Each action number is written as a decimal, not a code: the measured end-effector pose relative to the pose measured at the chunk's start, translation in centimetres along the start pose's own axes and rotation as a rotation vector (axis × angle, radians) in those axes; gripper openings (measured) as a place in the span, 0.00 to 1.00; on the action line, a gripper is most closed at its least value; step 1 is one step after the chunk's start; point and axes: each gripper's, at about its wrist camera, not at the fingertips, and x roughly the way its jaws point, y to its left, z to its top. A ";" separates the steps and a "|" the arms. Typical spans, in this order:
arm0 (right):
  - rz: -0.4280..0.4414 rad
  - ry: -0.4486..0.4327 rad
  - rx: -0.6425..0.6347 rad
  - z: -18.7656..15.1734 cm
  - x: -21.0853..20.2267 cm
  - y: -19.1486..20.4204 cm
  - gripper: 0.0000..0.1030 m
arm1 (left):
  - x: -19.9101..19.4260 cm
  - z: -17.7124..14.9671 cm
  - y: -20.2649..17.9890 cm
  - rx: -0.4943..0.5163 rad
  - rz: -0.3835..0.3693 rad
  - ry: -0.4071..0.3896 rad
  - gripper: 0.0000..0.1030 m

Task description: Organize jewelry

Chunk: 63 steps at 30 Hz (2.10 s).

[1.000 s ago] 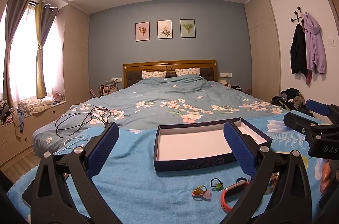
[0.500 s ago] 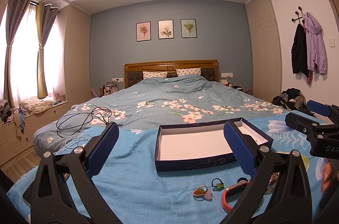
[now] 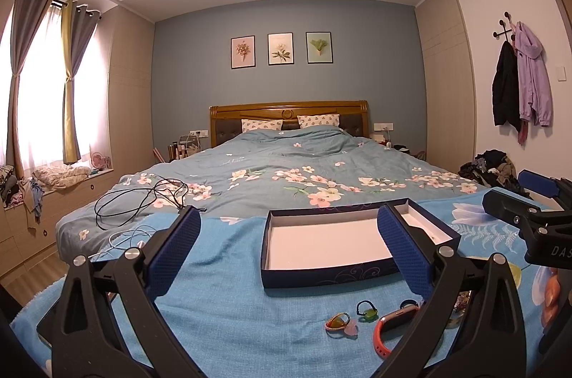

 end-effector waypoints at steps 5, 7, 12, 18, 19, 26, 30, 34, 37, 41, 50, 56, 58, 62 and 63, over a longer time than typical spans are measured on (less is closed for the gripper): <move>0.000 0.002 -0.003 0.0 0.0 0.1 0.94 | 0.0 0.0 0.0 0.000 0.001 0.000 0.94; 0.000 0.001 -0.001 0.0 0.0 0.0 0.94 | 0.0 -0.1 0.0 -0.001 0.000 0.000 0.94; 0.001 0.001 -0.001 0.0 0.0 -0.1 0.94 | 0.2 -0.2 0.0 -0.001 0.001 0.006 0.94; 0.002 0.004 0.001 -0.1 0.0 0.0 0.94 | 0.2 -0.1 -0.3 -0.002 0.002 0.008 0.94; 0.002 0.003 0.002 -0.1 -0.1 0.0 0.94 | 0.2 -0.1 -0.3 -0.001 0.002 0.009 0.94; 0.000 0.006 0.006 -0.1 -0.1 -0.2 0.94 | 0.1 -0.1 -0.4 -0.003 0.000 0.013 0.94; 0.001 0.010 0.006 -0.2 0.0 -0.2 0.94 | 0.3 -0.2 -0.5 -0.006 0.000 0.022 0.94; 0.003 0.014 0.006 -0.2 0.0 -0.2 0.94 | 0.5 -0.1 -0.4 -0.007 0.001 0.029 0.94; 0.005 0.017 0.008 -0.2 0.1 -0.3 0.94 | 0.6 0.0 -0.4 -0.007 0.000 0.034 0.94; 0.005 0.019 0.009 -0.3 0.2 -0.3 0.94 | 0.7 0.0 -0.4 -0.008 0.000 0.036 0.94; 0.004 0.022 0.008 -0.3 0.3 -0.4 0.94 | 0.8 -0.1 -0.4 -0.009 -0.003 0.042 0.94; 0.005 0.024 0.009 -0.4 0.3 -0.3 0.94 | 1.0 -0.3 -0.3 -0.008 -0.007 0.056 0.94; 0.009 0.032 0.008 -0.5 0.4 -0.3 0.94 | 1.1 -0.4 -0.3 -0.007 -0.011 0.063 0.94; 0.017 0.058 0.000 -0.6 0.6 -0.6 0.94 | 1.4 -0.7 -0.3 0.007 -0.037 0.093 0.94; 0.017 0.068 -0.005 -0.6 0.7 -0.8 0.94 | 1.5 -0.8 -0.3 0.011 -0.044 0.100 0.94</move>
